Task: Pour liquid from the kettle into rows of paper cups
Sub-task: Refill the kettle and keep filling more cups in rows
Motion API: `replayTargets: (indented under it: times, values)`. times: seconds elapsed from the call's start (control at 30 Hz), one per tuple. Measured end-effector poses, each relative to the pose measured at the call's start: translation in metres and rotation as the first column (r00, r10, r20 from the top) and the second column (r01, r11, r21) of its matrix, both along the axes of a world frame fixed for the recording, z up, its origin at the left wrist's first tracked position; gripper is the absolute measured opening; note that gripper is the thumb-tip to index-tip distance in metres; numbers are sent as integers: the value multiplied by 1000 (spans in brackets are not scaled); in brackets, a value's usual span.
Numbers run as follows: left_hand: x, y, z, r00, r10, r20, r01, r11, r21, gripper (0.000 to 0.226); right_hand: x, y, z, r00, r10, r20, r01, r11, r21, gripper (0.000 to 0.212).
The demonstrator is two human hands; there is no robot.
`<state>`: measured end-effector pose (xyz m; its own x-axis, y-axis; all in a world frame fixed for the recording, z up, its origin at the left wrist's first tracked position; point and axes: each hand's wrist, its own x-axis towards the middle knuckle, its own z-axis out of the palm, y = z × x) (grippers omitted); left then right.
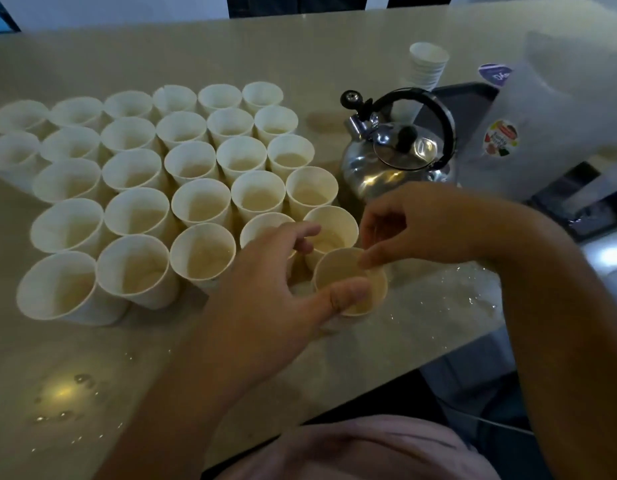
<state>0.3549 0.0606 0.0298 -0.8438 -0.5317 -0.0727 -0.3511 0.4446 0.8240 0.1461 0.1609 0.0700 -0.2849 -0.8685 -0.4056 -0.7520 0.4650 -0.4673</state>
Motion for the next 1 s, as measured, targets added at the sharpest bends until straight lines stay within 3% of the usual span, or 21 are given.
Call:
replayTargets:
  times: [0.07, 0.13, 0.47, 0.77, 0.9, 1.0]
  values:
    - [1, 6, -6, 999, -25, 47, 26, 1000, -12, 102, -2, 4, -7, 999, -10, 38, 12, 999, -43, 11]
    - [-3, 12, -10, 993, -64, 101, 67, 997, -29, 110, -4, 7, -9, 998, -32, 62, 37, 996, -82, 7]
    - [-23, 26, -39, 998, -70, 1, 69, 978, -195, 79, -15, 20, -10, 999, 8, 40, -4, 995, -104, 4]
    - [-28, 27, -47, 999, -22, -39, 15, 986, -165, 74, -9, 21, -1, 998, 19, -63, -31, 977, -210, 18]
    - [-28, 32, -47, 997, 21, -81, -32, 989, -143, 75, -7, 30, 10, 990, 114, 85, -101, 984, -143, 33]
    - [-27, 33, -43, 992, 41, -117, -58, 988, -146, 73, -11, 37, 8, 961, 191, 199, -173, 979, -104, 22]
